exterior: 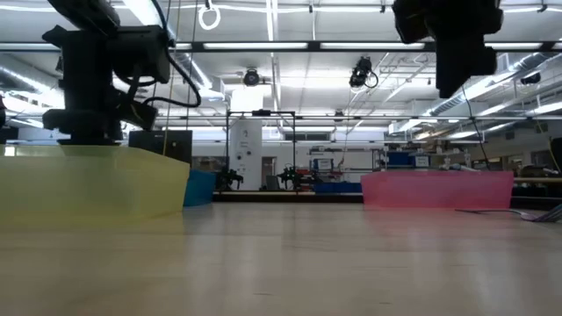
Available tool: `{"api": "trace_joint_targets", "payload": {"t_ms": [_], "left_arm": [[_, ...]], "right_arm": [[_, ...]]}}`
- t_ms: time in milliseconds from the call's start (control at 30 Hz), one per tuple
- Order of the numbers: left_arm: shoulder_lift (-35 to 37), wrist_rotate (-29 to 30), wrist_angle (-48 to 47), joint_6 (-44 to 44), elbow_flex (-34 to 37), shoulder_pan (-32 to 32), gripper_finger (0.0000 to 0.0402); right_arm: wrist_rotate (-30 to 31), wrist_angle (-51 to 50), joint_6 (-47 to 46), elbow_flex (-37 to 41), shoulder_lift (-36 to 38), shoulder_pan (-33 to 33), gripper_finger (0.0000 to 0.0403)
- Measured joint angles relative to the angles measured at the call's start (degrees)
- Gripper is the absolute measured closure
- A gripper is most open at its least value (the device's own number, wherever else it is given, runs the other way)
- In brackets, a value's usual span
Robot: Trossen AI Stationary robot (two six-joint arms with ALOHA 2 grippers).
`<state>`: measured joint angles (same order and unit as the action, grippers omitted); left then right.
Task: Sort silverware by color (type)
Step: Put the blue fork into the blue bin
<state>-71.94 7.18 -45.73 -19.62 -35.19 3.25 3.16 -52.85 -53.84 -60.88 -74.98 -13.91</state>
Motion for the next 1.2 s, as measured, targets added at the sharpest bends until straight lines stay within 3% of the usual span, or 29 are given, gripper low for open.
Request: {"api": "trace_joint_targets", "payload": {"t_ms": [167, 567, 867, 1200], "left_arm": [[-0.01, 0.02, 0.08, 2.15, -3.78, 0.50, 0.0295], [0.00, 0.11, 1.98, 15.39, -11.92, 0.39, 0.0294], [0.00, 0.11, 2.89, 18.01, -12.34, 0.39, 0.0294], [0.00, 0.08, 3.31, 18.93, -12.34, 0.39, 0.0294]], "right_arm": [[3.76, -6.39, -6.26, 0.63, 0.00, -0.01, 0.0298], [2.17, -7.69, -19.14, 9.51, -0.04, 0.15, 0.0298], [-2.89, -7.68, -19.63, 14.78, -0.07, 0.37, 0.0297], [-2.16, -1.17, -22.61, 21.59, -0.07, 3.27, 0.0271]]}}
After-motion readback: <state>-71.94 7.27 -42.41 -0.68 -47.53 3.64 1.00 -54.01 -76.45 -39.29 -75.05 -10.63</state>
